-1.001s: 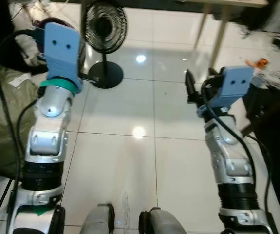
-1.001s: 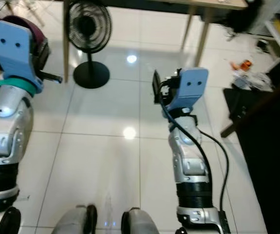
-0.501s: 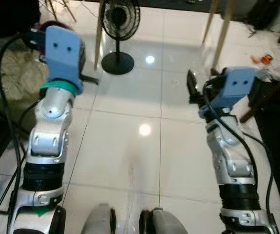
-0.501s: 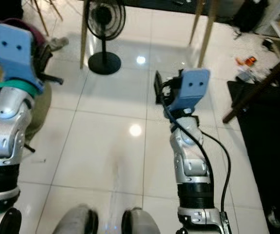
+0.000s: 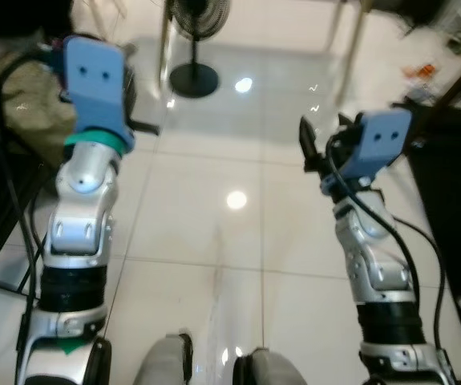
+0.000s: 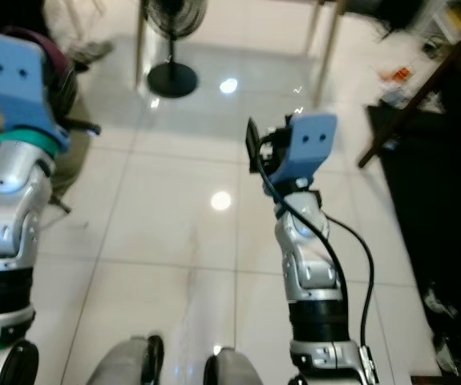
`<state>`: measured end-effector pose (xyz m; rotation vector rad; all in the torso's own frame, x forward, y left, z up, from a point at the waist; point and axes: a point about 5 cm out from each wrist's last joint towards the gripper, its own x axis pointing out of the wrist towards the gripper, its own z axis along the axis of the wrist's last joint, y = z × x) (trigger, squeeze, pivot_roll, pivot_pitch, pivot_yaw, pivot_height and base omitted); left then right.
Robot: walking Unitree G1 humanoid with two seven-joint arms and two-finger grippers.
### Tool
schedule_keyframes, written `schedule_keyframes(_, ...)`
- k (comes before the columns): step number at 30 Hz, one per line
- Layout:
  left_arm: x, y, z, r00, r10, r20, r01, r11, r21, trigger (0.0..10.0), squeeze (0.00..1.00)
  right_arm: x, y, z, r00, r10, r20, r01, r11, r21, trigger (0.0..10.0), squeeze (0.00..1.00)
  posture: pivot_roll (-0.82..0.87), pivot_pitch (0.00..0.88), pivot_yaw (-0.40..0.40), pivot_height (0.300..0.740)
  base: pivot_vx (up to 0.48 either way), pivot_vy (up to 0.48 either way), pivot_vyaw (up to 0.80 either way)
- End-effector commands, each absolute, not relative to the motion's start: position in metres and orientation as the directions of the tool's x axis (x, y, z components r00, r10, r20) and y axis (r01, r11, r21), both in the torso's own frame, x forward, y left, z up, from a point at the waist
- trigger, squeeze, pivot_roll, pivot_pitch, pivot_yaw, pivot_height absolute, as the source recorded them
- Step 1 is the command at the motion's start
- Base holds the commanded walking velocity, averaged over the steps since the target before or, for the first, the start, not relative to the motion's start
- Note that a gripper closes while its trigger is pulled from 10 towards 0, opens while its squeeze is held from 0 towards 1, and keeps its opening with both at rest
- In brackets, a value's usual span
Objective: Setting the table
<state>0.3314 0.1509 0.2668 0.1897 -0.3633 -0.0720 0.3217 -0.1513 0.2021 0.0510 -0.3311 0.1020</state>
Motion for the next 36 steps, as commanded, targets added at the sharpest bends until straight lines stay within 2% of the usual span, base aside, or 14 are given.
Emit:
schedule_keyframes(1, 0.3306, 0.153, 0.2645, 0.936, -0.101, 0.338, 0.036, 0.98, 0.195, 10.0, 0.0, 0.3218, -0.1521, 0.198, 0.946, 0.089, 0.31, -0.106, 0.994, 0.039, 10.0, 0.0, 0.06, 0.053, 0.005, 0.74, 0.0, 0.0, -0.8)
schedule_keyframes(22, 0.3317, 0.1491, 0.2629, 0.939, -0.108, 0.327, 0.046, 0.98, 0.191, 10.0, 0.0, 0.3217, -0.1508, 0.1975, 0.947, 0.097, 0.306, -0.115, 0.992, 0.042, 10.0, 0.0, 0.06, 0.048, 0.008, 0.74, 0.0, 0.0, -0.8)
schedule_keyframes(36, 0.3325, 0.1535, 0.2665, 0.936, -0.055, 0.347, -0.013, 0.981, 0.192, 10.0, 0.0, 0.322, -0.1499, 0.1971, 0.948, 0.099, 0.303, -0.119, 0.992, 0.05, 10.0, 0.0, 0.06, 0.058, 0.006, 0.74, 0.031, 0.0, -0.8)
